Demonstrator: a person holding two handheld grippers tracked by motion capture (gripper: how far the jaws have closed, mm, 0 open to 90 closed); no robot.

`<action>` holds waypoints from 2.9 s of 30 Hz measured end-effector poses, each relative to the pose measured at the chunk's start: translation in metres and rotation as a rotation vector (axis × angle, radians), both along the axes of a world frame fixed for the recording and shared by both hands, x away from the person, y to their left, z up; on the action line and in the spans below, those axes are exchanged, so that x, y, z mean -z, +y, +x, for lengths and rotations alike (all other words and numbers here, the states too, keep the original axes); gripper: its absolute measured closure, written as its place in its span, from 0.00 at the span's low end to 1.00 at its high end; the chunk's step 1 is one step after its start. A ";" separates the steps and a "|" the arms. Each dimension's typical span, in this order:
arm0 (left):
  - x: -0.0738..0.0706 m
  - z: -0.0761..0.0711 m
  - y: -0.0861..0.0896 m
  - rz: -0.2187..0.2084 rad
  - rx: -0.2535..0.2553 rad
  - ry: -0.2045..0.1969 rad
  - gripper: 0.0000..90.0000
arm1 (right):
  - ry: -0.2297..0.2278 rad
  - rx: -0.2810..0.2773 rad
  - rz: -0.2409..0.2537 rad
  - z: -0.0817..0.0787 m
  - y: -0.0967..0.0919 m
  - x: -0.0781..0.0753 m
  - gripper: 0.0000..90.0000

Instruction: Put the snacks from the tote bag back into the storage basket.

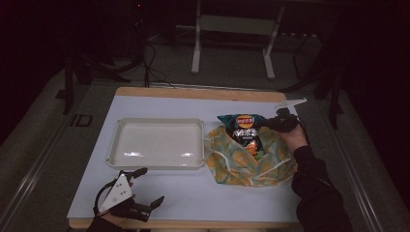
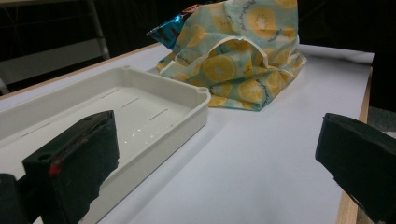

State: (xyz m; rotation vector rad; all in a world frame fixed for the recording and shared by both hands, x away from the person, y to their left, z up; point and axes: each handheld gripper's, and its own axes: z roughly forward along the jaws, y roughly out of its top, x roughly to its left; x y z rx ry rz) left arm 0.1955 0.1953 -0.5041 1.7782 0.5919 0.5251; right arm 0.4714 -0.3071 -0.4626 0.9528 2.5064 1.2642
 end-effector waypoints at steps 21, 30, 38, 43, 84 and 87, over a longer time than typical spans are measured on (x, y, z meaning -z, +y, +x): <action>-0.001 0.000 0.000 0.003 -0.009 -0.004 0.00 | -0.085 -0.014 0.151 -0.038 -0.018 -0.020 1.00; -0.001 0.000 0.000 -0.001 -0.008 -0.004 0.00 | -0.117 -0.036 0.220 -0.050 -0.015 -0.035 1.00; -0.001 0.000 0.000 -0.002 -0.008 -0.004 0.00 | -0.148 -0.054 0.242 -0.057 -0.012 -0.053 1.00; -0.001 0.000 0.000 -0.002 -0.008 -0.004 0.00 | -0.165 -0.054 0.245 -0.058 -0.012 -0.063 1.00; -0.001 -0.001 0.000 -0.005 -0.013 -0.001 0.00 | -0.330 -0.016 0.280 -0.066 0.004 -0.165 1.00; -0.001 -0.001 0.000 -0.003 -0.010 -0.001 0.00 | -0.335 -0.026 0.277 -0.067 0.012 -0.169 1.00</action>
